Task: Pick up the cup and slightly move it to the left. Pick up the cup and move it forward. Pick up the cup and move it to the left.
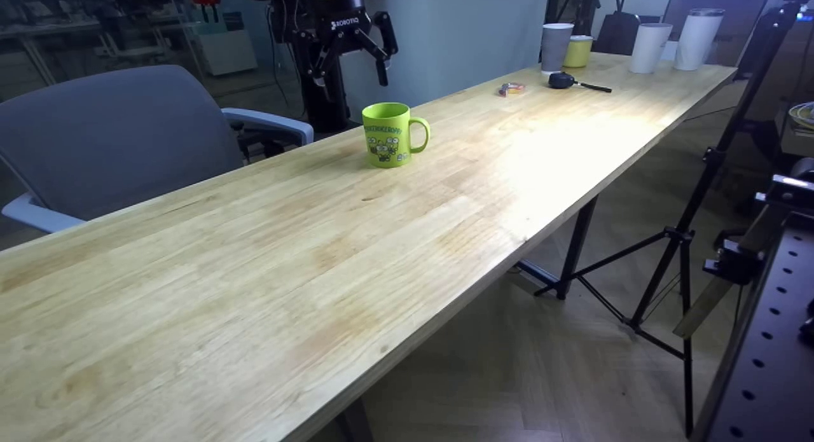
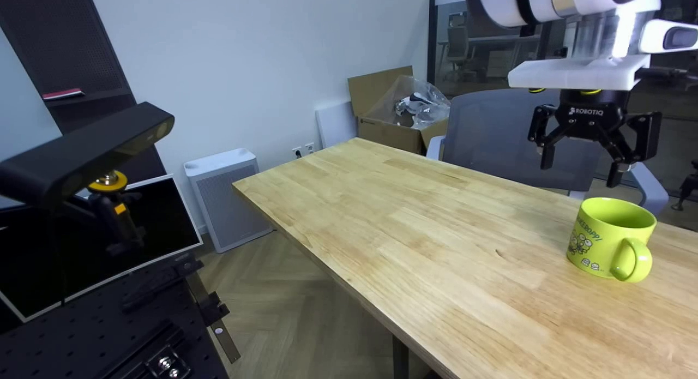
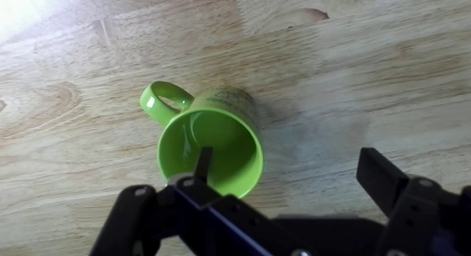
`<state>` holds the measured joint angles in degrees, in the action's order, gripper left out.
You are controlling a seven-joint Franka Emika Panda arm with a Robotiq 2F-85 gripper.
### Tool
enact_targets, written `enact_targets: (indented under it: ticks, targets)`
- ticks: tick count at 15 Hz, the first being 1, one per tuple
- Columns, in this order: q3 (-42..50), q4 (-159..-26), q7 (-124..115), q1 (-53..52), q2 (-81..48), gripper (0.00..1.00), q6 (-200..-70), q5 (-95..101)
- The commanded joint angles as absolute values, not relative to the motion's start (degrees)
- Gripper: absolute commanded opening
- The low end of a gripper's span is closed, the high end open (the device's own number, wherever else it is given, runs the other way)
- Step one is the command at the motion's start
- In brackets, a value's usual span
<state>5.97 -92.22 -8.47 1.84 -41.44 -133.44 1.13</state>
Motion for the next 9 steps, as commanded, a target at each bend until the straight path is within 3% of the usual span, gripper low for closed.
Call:
enact_targets:
  ticks: [1, 9]
  targets:
    - [5.2, -96.0, -7.7, 3.2, -39.6, 1.0, -135.5, -0.3]
    - [3.1, -99.4, 0.0, 6.1, -40.8, 1.0, -140.2, -2.2]
